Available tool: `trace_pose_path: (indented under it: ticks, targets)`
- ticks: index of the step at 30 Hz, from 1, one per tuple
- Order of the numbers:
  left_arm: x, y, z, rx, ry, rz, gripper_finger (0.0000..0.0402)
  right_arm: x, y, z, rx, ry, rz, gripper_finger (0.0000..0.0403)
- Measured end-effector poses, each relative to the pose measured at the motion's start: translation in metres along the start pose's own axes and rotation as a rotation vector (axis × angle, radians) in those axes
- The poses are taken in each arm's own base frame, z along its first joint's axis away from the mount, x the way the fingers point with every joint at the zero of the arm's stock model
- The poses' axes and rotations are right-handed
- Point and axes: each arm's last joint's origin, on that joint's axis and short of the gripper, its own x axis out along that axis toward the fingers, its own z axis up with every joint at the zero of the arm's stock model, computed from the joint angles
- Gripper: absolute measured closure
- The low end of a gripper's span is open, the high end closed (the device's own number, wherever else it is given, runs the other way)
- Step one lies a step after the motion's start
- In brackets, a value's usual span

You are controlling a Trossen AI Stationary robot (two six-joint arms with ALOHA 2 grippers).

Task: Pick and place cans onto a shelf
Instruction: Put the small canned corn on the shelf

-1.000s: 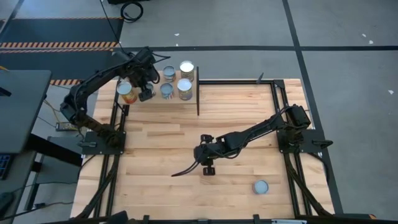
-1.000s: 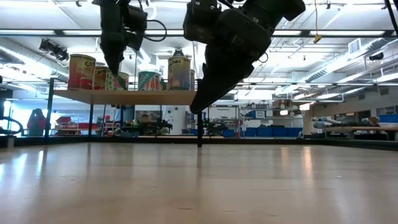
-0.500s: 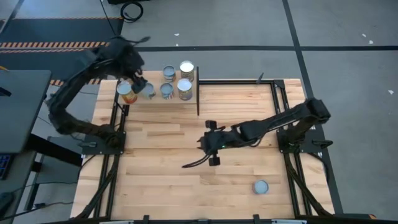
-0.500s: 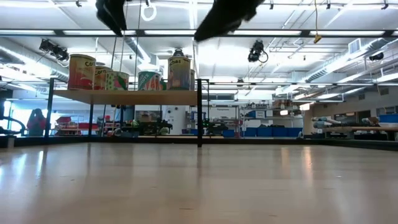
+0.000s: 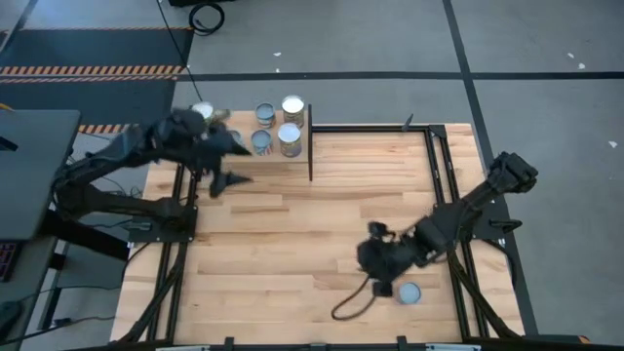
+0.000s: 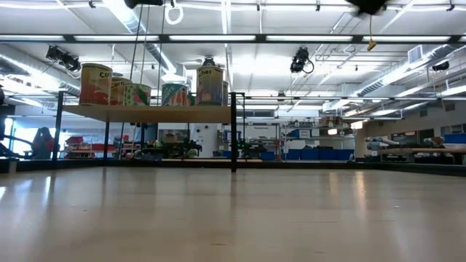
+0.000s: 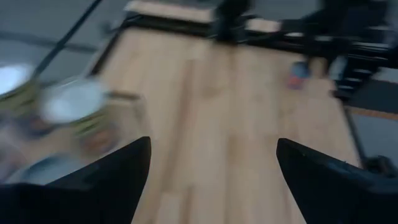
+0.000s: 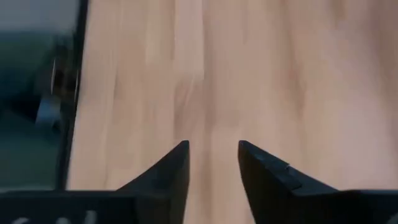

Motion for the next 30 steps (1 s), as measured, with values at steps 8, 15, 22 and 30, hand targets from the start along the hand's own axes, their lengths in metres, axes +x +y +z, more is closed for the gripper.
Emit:
trace_pose_path:
  ticks: [8, 15, 22, 30]
  targets:
    - [0.056, -0.052, -0.025, 0.041, -0.096, -0.165, 0.0049, -0.001, 0.044, -0.053, 0.149, 0.359, 0.060, 0.0135]
    - [0.084, -0.088, -0.067, -0.036, -0.058, -0.189, 0.0049, 0.004, 0.074, -0.090, -0.015, 0.495, 0.040, 0.0021]
    - [0.105, -0.107, -0.106, -0.133, -0.099, -0.202, 0.0049, 0.025, 0.080, -0.108, -0.189, 0.596, -0.031, 0.0006]
    - [0.106, -0.112, -0.115, -0.157, -0.115, -0.180, 0.0049, 0.045, 0.084, -0.118, -0.273, 0.683, -0.034, 0.0004]
